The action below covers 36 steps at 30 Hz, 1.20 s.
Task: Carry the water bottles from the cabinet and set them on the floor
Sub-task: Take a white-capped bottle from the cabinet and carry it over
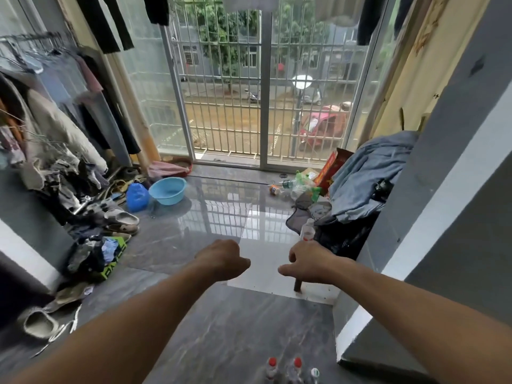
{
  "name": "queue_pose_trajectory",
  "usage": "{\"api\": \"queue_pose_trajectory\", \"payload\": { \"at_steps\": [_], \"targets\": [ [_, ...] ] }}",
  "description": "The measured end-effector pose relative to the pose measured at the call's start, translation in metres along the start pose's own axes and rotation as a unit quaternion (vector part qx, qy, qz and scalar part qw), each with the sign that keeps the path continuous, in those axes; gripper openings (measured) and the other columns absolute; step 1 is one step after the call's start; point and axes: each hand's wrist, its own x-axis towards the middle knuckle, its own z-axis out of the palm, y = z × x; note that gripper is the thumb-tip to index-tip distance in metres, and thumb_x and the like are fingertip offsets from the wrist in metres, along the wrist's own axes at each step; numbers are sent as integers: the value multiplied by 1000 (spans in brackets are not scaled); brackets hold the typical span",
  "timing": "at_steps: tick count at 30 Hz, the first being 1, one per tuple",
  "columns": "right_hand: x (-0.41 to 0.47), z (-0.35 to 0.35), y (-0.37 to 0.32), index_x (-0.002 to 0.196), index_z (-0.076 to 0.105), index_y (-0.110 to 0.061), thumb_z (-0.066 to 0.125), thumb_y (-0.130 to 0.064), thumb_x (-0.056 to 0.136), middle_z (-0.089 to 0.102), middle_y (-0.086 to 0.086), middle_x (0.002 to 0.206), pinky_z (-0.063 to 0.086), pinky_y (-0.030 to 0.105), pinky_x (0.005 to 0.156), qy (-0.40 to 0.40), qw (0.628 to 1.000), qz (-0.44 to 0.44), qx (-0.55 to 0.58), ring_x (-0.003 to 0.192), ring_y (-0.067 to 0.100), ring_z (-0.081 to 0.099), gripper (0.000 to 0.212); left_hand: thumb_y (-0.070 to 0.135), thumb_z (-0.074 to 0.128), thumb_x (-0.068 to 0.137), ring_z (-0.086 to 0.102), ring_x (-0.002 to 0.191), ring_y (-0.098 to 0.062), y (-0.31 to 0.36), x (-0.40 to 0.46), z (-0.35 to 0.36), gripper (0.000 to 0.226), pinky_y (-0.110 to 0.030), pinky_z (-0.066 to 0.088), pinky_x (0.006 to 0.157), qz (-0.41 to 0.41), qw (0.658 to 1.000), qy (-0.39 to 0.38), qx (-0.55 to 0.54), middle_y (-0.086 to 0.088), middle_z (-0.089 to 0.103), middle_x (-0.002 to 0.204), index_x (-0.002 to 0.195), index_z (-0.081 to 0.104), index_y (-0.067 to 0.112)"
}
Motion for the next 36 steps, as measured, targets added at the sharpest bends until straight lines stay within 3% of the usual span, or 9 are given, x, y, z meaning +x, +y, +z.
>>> {"api": "queue_pose_trajectory", "payload": {
  "at_steps": [5,9,13,18,22,27,29,33,36],
  "targets": [
    [-22,-18,4,57,41,-15,60,-48,80,45,1,67,33,29,51,12,1000,10,-6,63,17,46,44,51,52,78,59,80,-19,24,-7,-14,37,-33,53,76,24,1000,6,4,-1,64,90,92,64,18],
    [-46,-24,15,70,54,-13,61,-49,79,55,8,105,46,30,59,35,998,48,10,71,17,54,37,49,52,77,57,82,-21,46,-12,-17,31,-29,46,68,72,997,-2,33,-1,60,88,80,60,19],
    [-85,-26,22,66,32,-25,62,-46,81,42,-6,71,32,26,50,78,992,91,38,66,14,47,40,48,52,78,56,80,-21,71,-21,-16,32,-28,41,62,130,990,-14,52,-2,59,88,83,61,18],
    [-140,-20,34,74,53,-16,63,-48,82,53,0,77,38,27,54,109,978,160,79,70,15,52,35,49,55,79,54,79,-19,108,-39,-5,34,-27,41,62,215,973,-34,70,-3,61,92,91,66,19],
    [-192,-10,45,62,43,-19,63,-45,81,45,-1,64,32,26,50,138,963,212,95,56,14,43,38,48,54,78,51,72,-19,142,-56,3,31,-24,35,55,281,952,-50,109,-5,57,85,68,55,19],
    [-274,-2,69,81,48,-15,60,-49,85,50,1,79,37,27,58,154,944,273,98,76,20,51,36,51,50,73,53,73,-23,209,-93,23,39,-32,47,73,346,924,-60,152,0,53,68,55,47,16],
    [-310,2,82,68,41,-16,60,-49,85,42,-1,68,34,27,53,162,934,303,100,72,22,47,42,55,47,67,58,70,-20,240,-114,34,40,-26,45,64,374,914,-58,148,-1,59,71,58,52,17],
    [-386,15,109,60,34,-19,62,-52,84,39,-1,63,33,27,54,189,909,358,100,65,21,44,49,57,46,72,53,70,-19,306,-167,57,39,-25,40,64,431,883,-41,179,1,57,74,68,53,19],
    [-448,31,130,57,32,-19,62,-52,83,37,-1,60,26,24,47,202,896,385,91,63,21,43,51,57,37,76,59,88,-25,353,-211,84,60,-26,40,71,508,838,-56,191,-11,65,105,97,66,9]
  ]
}}
